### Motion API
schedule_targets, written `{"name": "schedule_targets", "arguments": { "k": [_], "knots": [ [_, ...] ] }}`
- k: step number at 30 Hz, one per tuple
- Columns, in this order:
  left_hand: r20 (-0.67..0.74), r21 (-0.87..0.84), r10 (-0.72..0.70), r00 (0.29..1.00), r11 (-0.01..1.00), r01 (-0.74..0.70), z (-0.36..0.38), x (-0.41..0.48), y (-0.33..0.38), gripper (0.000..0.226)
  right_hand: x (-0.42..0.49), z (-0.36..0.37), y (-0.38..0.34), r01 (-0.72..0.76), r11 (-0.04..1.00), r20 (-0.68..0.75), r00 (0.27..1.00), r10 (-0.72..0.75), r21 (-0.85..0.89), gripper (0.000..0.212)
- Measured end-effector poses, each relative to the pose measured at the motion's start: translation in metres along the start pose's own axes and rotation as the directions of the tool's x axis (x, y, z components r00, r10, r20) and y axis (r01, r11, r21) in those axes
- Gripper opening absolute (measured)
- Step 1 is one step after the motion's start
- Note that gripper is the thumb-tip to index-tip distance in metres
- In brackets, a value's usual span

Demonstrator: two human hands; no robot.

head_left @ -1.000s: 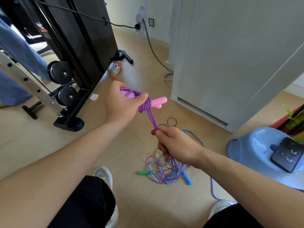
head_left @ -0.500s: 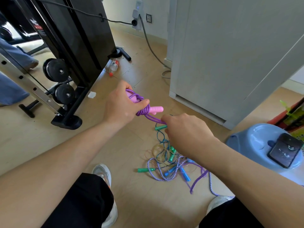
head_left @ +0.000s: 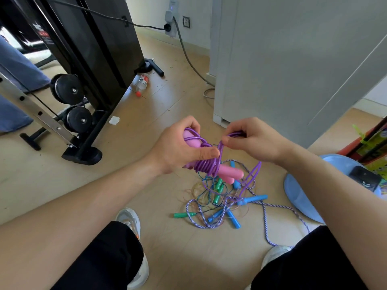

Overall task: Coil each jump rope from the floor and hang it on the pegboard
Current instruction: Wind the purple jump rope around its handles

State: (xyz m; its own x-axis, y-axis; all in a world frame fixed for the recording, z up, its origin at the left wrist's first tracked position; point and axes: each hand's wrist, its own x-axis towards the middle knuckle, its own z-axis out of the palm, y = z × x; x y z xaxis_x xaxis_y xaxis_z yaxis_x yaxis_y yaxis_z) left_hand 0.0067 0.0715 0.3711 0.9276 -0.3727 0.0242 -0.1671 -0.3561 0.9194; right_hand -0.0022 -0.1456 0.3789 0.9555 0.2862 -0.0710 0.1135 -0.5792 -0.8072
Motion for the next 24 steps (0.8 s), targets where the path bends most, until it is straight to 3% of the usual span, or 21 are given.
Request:
{"name": "schedule_targets", "arguments": {
  "k": [3,5,9,11,13,16,18,21,24],
  "knots": [
    [-0.06,-0.107,-0.002,0.998,0.994,-0.005,-0.002,0.0,0.008,0.052,0.0,0.003,0.014,-0.075,0.965,0.077,0.995,0.057,0.253,0.016],
    [-0.151,-0.155,0.0,0.989,0.988,-0.024,-0.006,0.0,0.011,0.048,-0.001,0.01,0.021,-0.114,0.929,0.087,0.992,0.089,0.353,0.026],
    [-0.321,-0.315,-0.118,0.94,0.949,0.012,-0.009,0.005,0.011,0.038,-0.004,0.044,0.021,-0.237,0.872,0.135,0.971,0.198,0.429,0.031],
    [-0.415,-0.318,-0.182,0.892,0.947,0.045,-0.009,0.009,0.008,0.032,-0.005,0.063,0.017,-0.326,0.831,0.201,0.944,0.262,0.451,0.046],
    [-0.485,-0.292,-0.207,0.85,0.954,0.066,-0.01,0.012,0.003,0.032,-0.008,0.076,0.01,-0.37,0.807,0.22,0.928,0.3,0.46,0.047],
    [-0.563,-0.265,-0.232,0.794,0.96,0.092,-0.016,0.018,-0.006,0.035,-0.013,0.089,0.0,-0.405,0.832,0.184,0.914,0.361,0.379,0.031],
    [-0.603,-0.208,-0.224,0.765,0.971,0.121,-0.022,0.021,-0.011,0.037,-0.015,0.095,-0.006,-0.393,0.868,0.082,0.918,0.387,0.305,0.023],
    [-0.64,-0.147,-0.206,0.74,0.978,0.145,-0.027,0.025,-0.016,0.038,-0.017,0.1,-0.017,-0.247,0.957,-0.054,0.965,0.258,0.154,0.022],
    [-0.644,-0.109,-0.197,0.739,0.98,0.167,-0.027,0.026,-0.019,0.037,-0.021,0.103,-0.026,-0.14,0.99,-0.033,0.99,0.14,-0.023,0.025]
  ]
}}
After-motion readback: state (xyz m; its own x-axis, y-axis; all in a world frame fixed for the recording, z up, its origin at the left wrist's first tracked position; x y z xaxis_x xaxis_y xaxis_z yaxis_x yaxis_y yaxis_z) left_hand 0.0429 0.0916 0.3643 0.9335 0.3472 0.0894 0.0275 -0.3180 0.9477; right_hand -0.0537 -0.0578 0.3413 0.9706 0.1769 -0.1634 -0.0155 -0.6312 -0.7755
